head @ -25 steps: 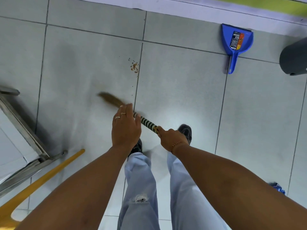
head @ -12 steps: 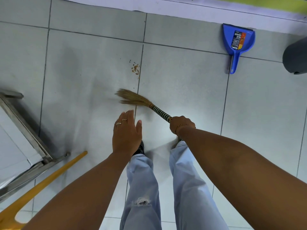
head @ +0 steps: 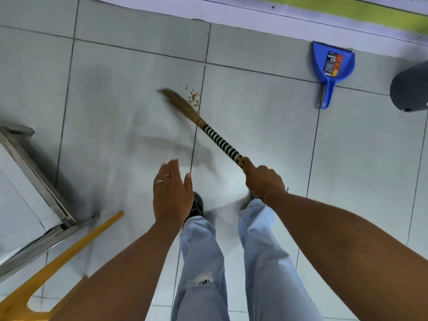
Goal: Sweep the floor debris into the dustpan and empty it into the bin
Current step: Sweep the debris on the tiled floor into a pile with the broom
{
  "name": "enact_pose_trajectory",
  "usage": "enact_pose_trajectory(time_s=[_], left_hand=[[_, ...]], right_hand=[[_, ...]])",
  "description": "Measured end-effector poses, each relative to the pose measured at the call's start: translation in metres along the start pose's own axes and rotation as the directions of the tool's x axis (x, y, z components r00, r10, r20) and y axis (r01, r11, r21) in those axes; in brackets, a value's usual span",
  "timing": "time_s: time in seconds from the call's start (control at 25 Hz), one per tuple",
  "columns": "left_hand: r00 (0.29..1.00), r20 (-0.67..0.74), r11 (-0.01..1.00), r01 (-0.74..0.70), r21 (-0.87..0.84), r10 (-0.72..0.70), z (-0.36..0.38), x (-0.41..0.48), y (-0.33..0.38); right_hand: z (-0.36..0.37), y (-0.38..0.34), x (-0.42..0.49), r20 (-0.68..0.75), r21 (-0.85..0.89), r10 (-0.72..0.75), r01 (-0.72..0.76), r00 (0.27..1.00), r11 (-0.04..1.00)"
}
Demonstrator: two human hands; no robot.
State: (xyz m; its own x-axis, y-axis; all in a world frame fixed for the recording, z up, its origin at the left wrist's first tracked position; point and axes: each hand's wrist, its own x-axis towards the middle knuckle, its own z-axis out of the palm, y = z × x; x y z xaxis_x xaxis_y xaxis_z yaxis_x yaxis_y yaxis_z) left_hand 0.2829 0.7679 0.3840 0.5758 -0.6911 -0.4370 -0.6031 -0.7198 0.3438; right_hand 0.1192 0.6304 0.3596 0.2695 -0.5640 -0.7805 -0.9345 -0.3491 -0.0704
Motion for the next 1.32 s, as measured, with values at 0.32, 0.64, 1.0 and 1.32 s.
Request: enact_pose_trajectory(time_s=[0.32, 0.64, 1.0, 1.32], left_hand=[[0.995, -0.099, 0.998, 0.015, -0.054, -0.02, -0.027, 0.024, -0.024], [0.99, -0.136, 1.0, 0.024, 0.008, -0.022, -0.046, 0.046, -0.076], [0.991, -0.131, 0.999, 0.04, -0.013, -0.042, -0.049, 0.052, -0.092], [0.991, -0.119, 0.998, 0.058, -0.016, -0.06, -0.034, 0.035, -0.089]], right_hand=[[0.021, -0.118, 0.021, 0.169, 0.539, -0.134, 0.022, 0.976, 0.842], [-0.021, -0.235, 0.081, 0.223, 0.6, -0.12, -0.039, 0.968, 0.799], [-0.032, -0.234, 0.079, 0.24, 0.676, 0.017, -0.18, 0.971, 0.715], [0.021, -0.198, 0.012, 0.192, 0.706, 0.129, -0.228, 0.973, 0.671]])
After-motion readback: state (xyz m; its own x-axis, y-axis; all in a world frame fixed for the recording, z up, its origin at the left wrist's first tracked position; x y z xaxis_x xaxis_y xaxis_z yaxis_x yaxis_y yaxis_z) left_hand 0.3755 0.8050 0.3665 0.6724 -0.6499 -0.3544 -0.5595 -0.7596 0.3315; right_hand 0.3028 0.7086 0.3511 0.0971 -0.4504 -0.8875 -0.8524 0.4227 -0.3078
